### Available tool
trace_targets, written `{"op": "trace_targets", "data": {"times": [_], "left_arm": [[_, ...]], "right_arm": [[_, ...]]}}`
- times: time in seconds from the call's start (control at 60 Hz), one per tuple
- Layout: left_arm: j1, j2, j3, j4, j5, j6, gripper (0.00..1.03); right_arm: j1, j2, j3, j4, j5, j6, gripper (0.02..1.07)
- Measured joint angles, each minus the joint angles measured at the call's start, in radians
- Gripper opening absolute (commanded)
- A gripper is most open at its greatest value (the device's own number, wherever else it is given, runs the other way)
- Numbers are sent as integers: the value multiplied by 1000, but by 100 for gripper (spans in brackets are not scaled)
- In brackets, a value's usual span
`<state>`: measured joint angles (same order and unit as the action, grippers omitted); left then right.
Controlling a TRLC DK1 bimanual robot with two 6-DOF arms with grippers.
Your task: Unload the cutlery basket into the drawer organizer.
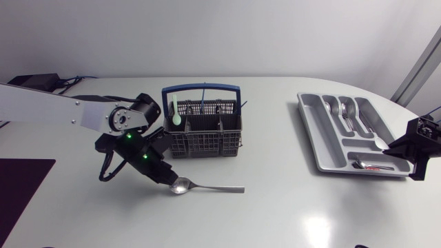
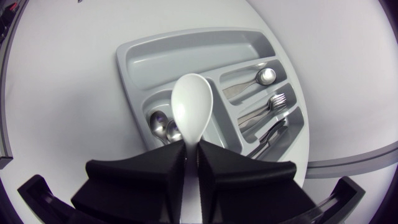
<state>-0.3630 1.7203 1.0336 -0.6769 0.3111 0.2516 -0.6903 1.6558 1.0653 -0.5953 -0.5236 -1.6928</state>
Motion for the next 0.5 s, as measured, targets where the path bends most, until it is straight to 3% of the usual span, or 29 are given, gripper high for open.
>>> {"op": "trace_targets", "data": {"times": [0.167, 0.5], "left_arm": [[9, -69, 0, -54, -37, 47, 4], [2, -159, 26, -142, -136, 101, 4]], "right_arm": [[3, 58, 24, 5, 54, -66, 10], [78, 137, 27, 132, 182, -139, 10]]}}
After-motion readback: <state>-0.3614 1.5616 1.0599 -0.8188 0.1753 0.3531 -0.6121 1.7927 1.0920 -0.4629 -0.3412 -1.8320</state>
